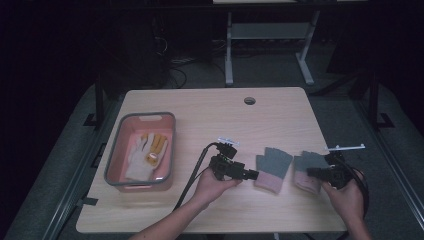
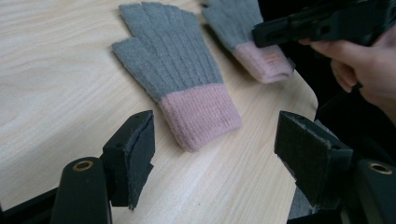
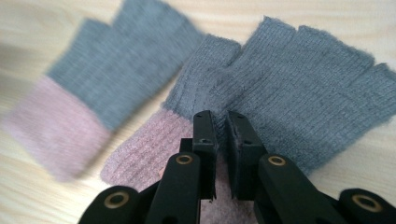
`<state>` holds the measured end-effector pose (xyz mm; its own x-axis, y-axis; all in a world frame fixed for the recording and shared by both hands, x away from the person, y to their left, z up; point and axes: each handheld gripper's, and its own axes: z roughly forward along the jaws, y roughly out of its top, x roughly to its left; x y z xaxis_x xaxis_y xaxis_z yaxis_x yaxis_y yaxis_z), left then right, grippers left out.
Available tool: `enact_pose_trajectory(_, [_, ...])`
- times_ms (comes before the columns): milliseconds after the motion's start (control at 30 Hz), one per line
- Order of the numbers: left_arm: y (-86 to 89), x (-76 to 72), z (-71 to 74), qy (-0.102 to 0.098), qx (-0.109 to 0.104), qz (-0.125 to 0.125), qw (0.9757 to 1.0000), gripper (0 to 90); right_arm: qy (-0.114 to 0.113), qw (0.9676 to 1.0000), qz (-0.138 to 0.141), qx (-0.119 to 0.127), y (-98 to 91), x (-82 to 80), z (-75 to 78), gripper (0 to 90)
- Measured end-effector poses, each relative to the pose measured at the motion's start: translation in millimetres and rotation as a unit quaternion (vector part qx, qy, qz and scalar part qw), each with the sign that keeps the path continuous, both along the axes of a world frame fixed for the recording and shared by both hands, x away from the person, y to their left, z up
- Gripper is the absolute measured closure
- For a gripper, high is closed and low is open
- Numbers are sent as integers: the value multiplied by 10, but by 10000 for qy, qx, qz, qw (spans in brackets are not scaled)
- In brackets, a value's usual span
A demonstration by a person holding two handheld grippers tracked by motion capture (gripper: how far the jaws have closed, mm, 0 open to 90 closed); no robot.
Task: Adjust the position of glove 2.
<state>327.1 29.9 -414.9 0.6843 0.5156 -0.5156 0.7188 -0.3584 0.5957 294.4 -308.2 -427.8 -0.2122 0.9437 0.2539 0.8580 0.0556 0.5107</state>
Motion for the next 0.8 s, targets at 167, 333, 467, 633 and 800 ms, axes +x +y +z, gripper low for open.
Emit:
enact_pose_trajectory(167, [11, -3, 5, 48, -85, 72, 9999, 290, -46, 9999, 93, 136, 122, 21, 131, 827])
enact_pose_trajectory(333, [44, 3, 12, -6, -23, 84, 10000, 290, -112, 9993, 279, 205, 308, 61, 175, 827])
enact_pose_trajectory(467, [81, 6, 10, 74, -93, 131, 9998, 290, -97, 9989, 359, 271, 457, 97, 180, 826])
enact_pose_trajectory(633, [103, 12, 9, 89, -104, 152, 9998, 290, -106, 9982, 496, 320, 630, 142, 170, 825])
enact_pose_trajectory(800, [107, 15, 7, 101, -101, 187, 9997, 290, -42, 9977, 553, 383, 777, 195, 144, 825])
